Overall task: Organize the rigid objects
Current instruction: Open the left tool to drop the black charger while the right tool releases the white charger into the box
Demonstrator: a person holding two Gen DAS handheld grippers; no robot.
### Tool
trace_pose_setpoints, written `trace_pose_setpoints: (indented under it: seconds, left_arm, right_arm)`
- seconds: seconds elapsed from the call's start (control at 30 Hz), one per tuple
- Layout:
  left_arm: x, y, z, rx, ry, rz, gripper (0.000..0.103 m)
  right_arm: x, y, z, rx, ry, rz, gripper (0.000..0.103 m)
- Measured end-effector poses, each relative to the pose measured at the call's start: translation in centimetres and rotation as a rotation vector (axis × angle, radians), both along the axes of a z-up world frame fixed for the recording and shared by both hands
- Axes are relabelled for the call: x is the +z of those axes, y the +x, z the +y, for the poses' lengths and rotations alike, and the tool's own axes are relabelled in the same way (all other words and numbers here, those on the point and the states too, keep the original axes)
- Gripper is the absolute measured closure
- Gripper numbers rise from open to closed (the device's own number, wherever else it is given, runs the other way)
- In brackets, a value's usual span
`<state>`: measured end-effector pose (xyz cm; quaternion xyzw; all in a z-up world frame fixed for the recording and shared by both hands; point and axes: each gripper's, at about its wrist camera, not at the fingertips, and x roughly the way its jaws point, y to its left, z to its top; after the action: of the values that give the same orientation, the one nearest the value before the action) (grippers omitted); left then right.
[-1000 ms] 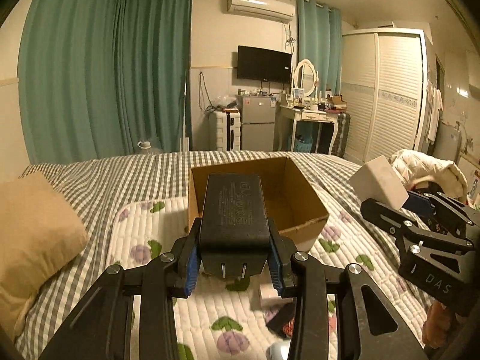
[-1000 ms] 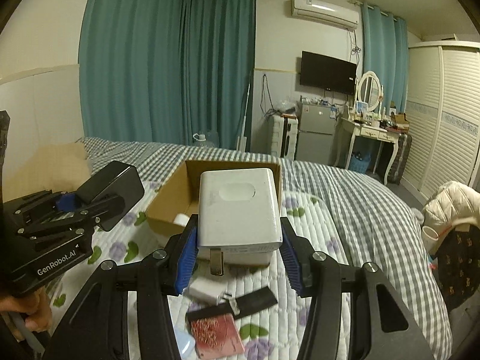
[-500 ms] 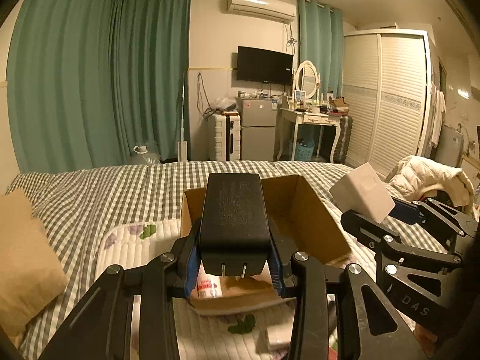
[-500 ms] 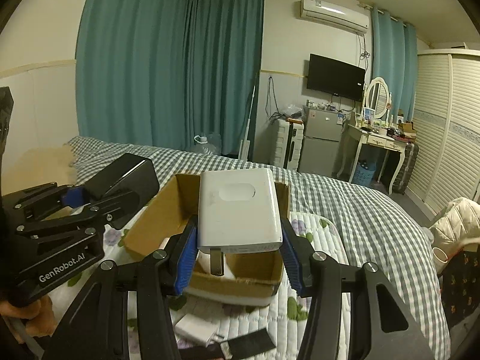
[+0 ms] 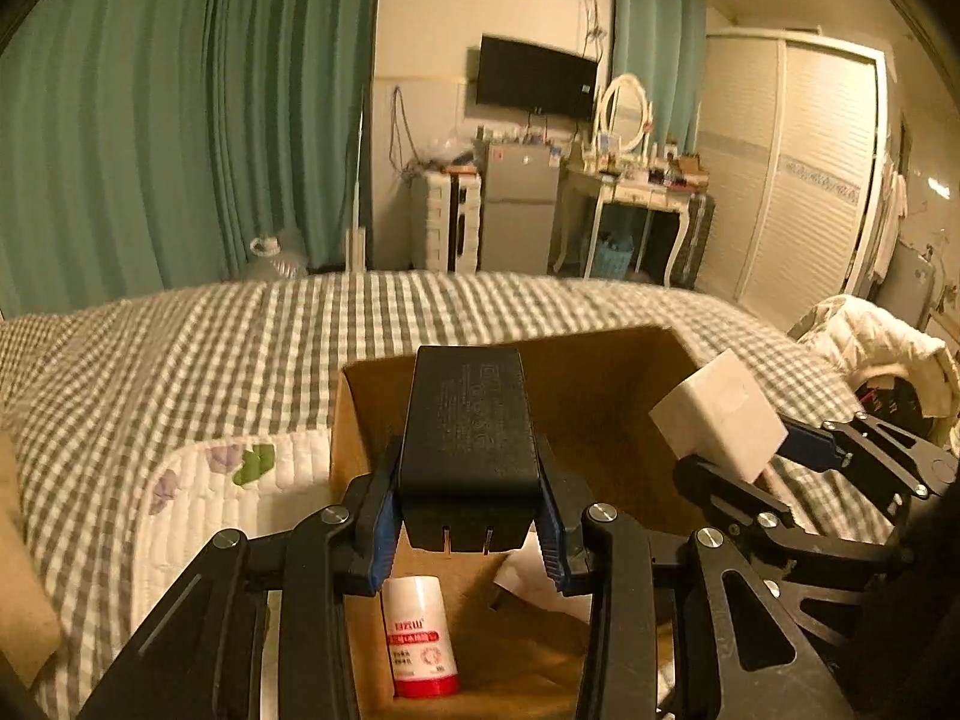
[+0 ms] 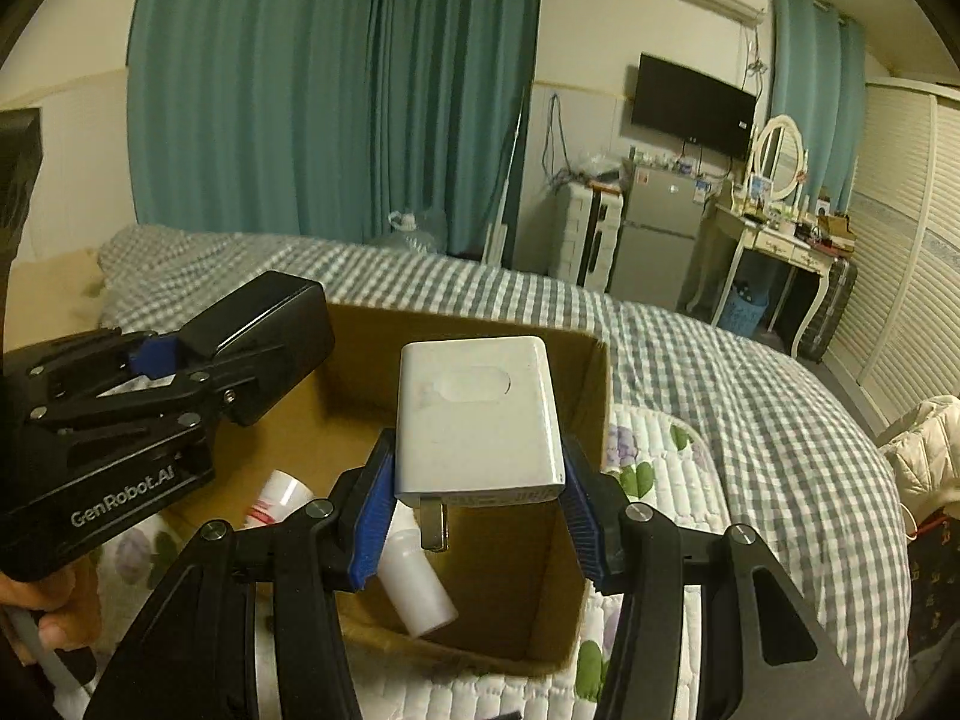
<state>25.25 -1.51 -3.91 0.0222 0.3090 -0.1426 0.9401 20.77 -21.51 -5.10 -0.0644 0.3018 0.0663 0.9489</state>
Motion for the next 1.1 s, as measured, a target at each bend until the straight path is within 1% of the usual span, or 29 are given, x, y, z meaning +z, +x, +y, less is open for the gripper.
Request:
trace_pose_setpoints:
  seconds: [0.07,0.2,0.27,0.4,0.53,0.57,0.63,0.67,0.7,0.77,0.8,0.83,0.87,0.9,0.97,1.0,1.1]
  left_arm:
    - [-0.8,1.0,-0.2,0.000,0.023,0.022,0.065]
    - [-2.7,2.8,-0.4,-0.001,0.048,0.074,0.065]
    - [-3.3,3.5,-0.5,0.000,0.053,0.103,0.065]
    - [-3.8,4.1,-0.2,0.010,0.057,0.121,0.064]
    - [-3.9,4.5,0.0,0.022,0.058,0.132,0.064]
    - [-3.9,4.4,-0.1,0.024,0.061,0.127,0.063]
    - [-3.5,4.3,-0.4,0.023,0.068,0.109,0.060]
    - [-3.2,4.1,-0.4,0.039,0.077,0.089,0.057]
    - [-2.8,4.0,-0.3,0.046,0.076,0.077,0.055]
    - [-2.0,3.5,0.0,0.056,0.056,0.061,0.044]
    - [-1.6,3.3,0.2,0.061,0.048,0.055,0.040]
    - [-1.2,3.0,0.4,0.069,0.044,0.043,0.033]
    - [-0.7,2.6,0.6,0.076,0.045,0.029,0.027]
    - [-0.4,2.4,0.7,0.082,0.047,0.018,0.023]
    - [0.6,1.5,1.1,0.097,0.048,-0.019,0.009]
    - [0.9,1.0,1.4,0.099,0.043,-0.036,0.008]
    - [1.9,0.0,2.2,0.113,0.031,-0.059,0.004]
  right_arm:
    - [-1.2,1.7,-0.1,0.001,-0.017,0.042,0.053]
    - [-2.3,2.9,0.1,0.003,-0.047,0.076,0.053]
    - [-3.3,4.0,0.5,-0.005,-0.073,0.116,0.053]
    - [-4.3,5.0,1.3,-0.016,-0.104,0.142,0.053]
    - [-4.3,5.1,1.5,-0.016,-0.098,0.142,0.053]
    - [-4.2,5.0,1.5,-0.020,-0.096,0.127,0.052]
    - [-3.6,4.6,1.4,-0.034,-0.104,0.093,0.039]
    - [-3.2,4.5,1.3,-0.038,-0.103,0.079,0.030]
    - [-2.8,4.3,1.2,-0.043,-0.101,0.062,0.027]
    - [-1.9,3.8,1.0,-0.049,-0.089,0.037,0.027]
    - [-1.5,3.5,0.8,-0.052,-0.082,0.031,0.027]
    - [-1.2,3.2,0.6,-0.057,-0.078,0.024,0.027]
    - [-0.7,3.0,0.4,-0.065,-0.072,0.015,0.027]
    - [-0.5,2.7,0.2,-0.070,-0.067,0.010,0.027]
    - [0.1,1.9,-0.3,-0.084,-0.047,-0.003,0.025]
    - [0.4,1.6,-0.5,-0.090,-0.040,-0.011,0.021]
    - [1.4,0.3,-0.7,-0.106,-0.032,-0.039,0.014]
